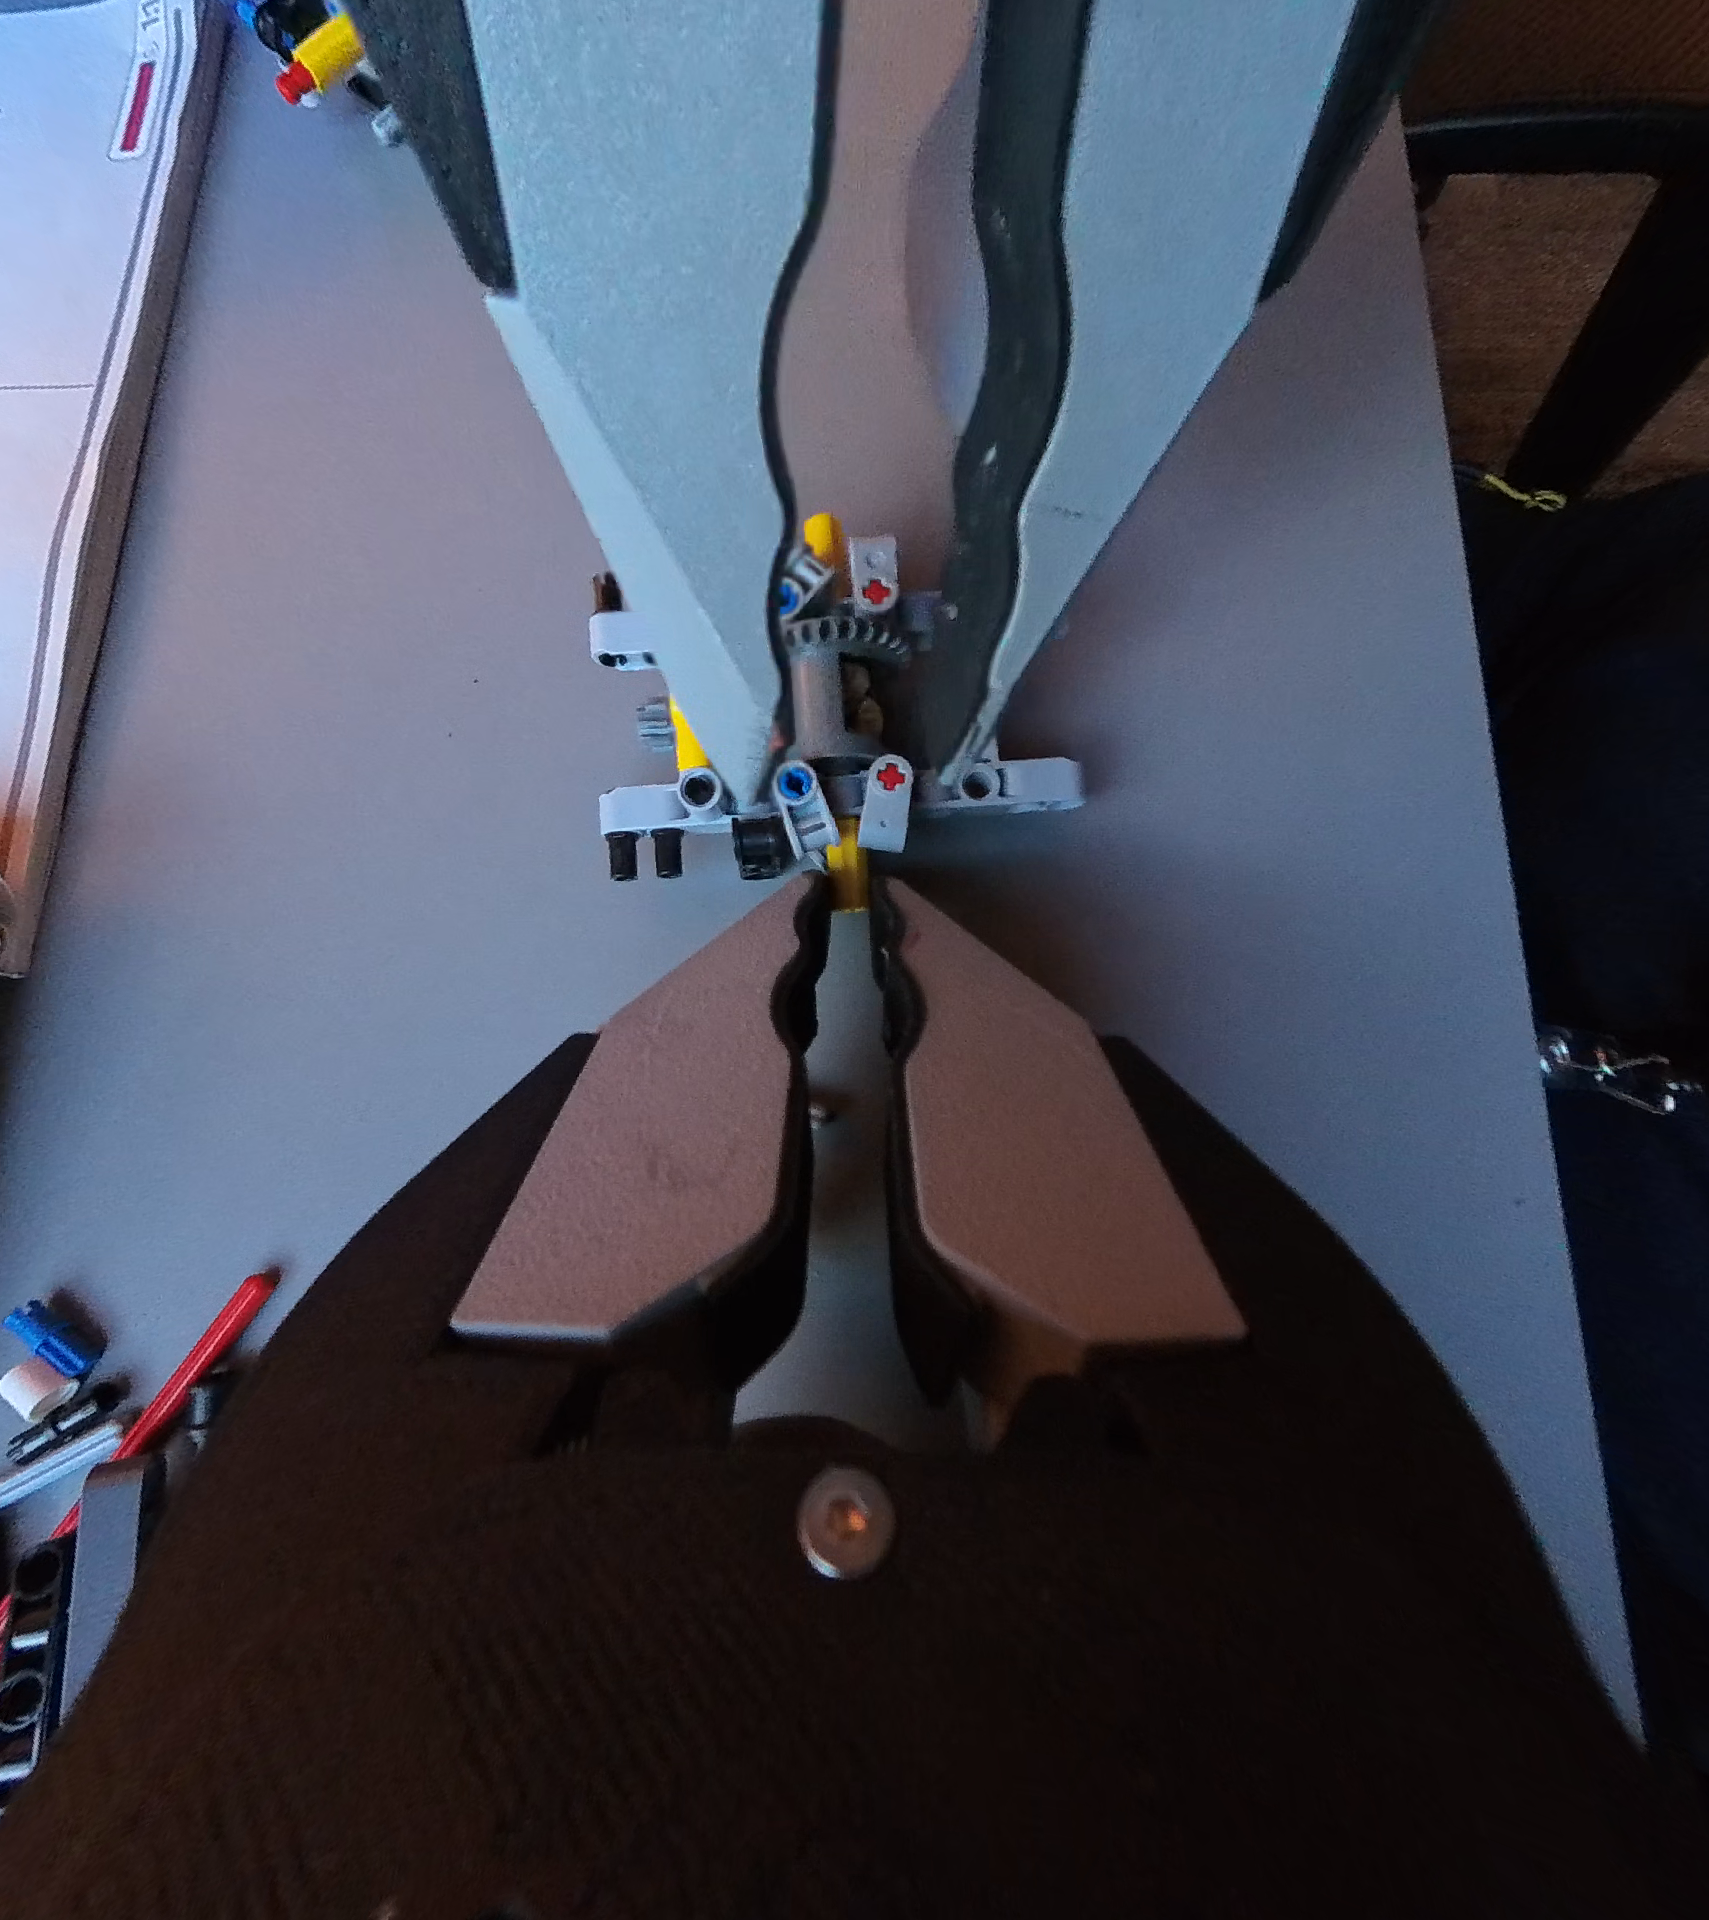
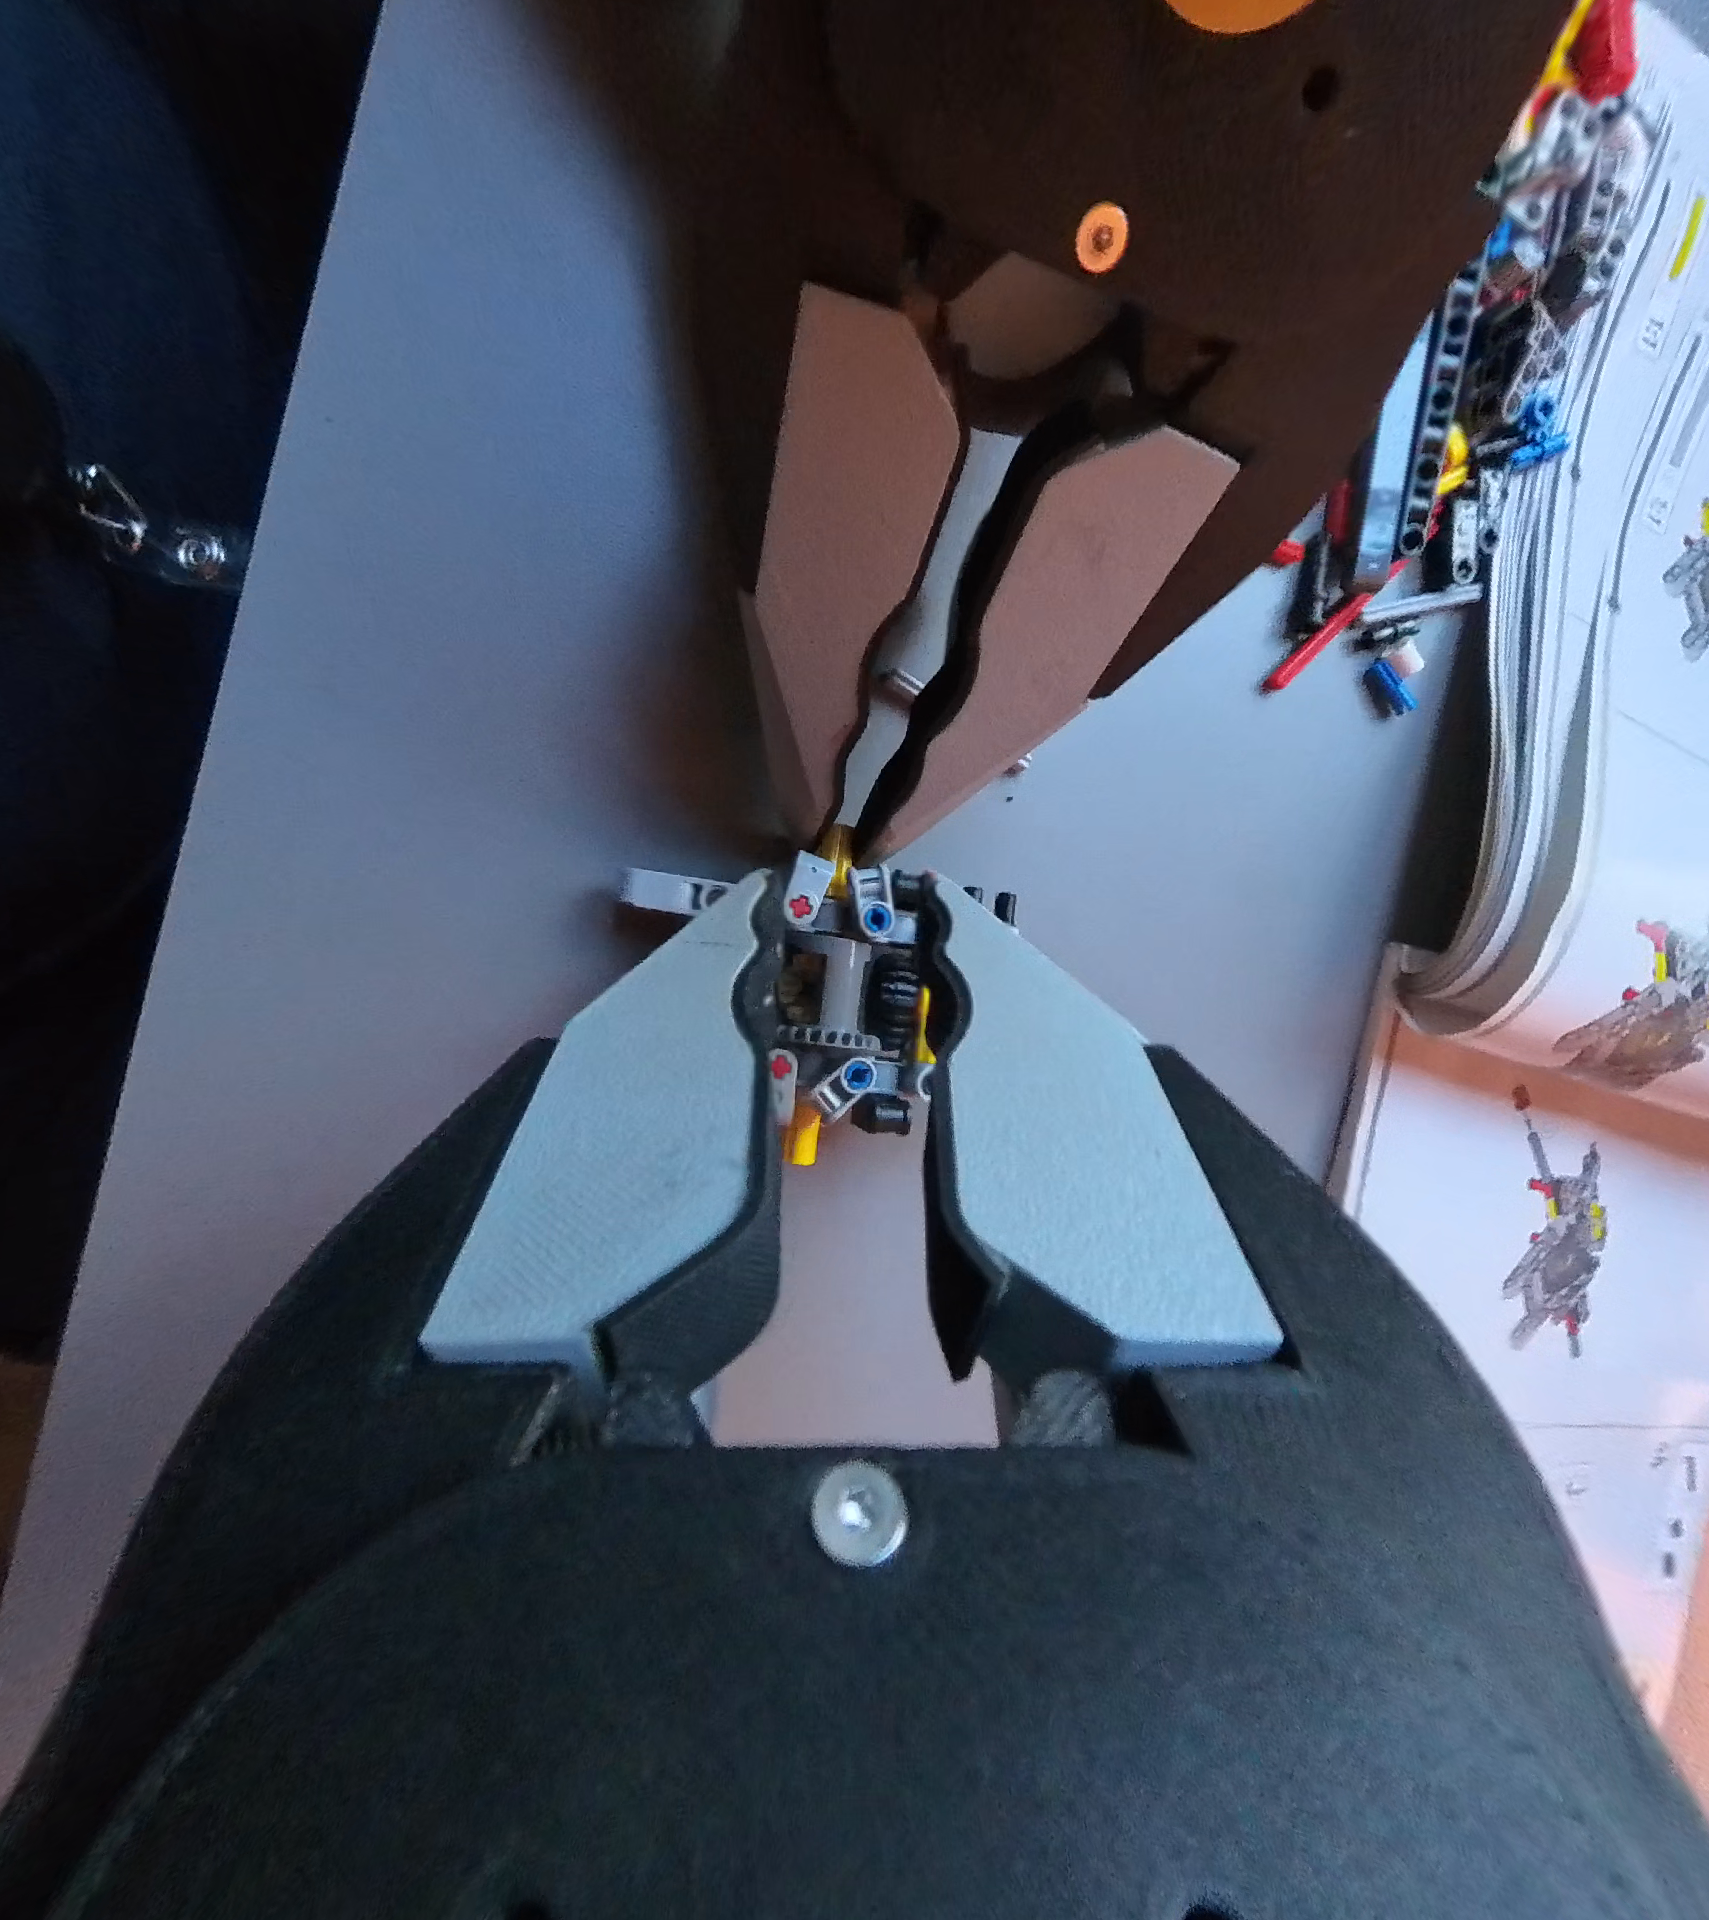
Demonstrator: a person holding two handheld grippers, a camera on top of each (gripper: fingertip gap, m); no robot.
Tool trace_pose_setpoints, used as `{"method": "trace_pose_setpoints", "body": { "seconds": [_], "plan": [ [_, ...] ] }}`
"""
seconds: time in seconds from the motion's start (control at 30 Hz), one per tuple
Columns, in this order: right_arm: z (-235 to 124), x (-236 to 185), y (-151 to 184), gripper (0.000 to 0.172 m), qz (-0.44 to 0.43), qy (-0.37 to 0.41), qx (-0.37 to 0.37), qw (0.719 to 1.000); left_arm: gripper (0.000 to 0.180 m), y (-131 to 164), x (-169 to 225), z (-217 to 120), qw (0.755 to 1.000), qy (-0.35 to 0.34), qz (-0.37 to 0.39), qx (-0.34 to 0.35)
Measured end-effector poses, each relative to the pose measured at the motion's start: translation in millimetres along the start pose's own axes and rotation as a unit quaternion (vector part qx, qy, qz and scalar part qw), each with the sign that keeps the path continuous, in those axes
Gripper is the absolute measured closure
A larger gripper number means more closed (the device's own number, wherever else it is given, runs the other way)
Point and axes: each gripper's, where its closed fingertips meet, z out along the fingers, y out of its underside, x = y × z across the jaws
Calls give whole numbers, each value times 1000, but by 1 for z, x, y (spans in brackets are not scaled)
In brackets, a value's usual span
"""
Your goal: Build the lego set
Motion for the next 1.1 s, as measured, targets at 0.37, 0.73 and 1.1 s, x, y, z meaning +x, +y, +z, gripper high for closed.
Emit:
{"method": "trace_pose_setpoints", "body": {
  "seconds": [0.37,0.73,1.1],
  "plan": [
    [12,-2,11,151,47,18,-34,998,176,0,0,0,1000,-4,1,0],
    [11,-4,11,152,69,23,-24,997,176,0,1,0,1000,-4,1,0],
    [10,-2,10,142,91,41,25,995,174,4,-5,-10,1000,-12,7,-2]
  ]
}}
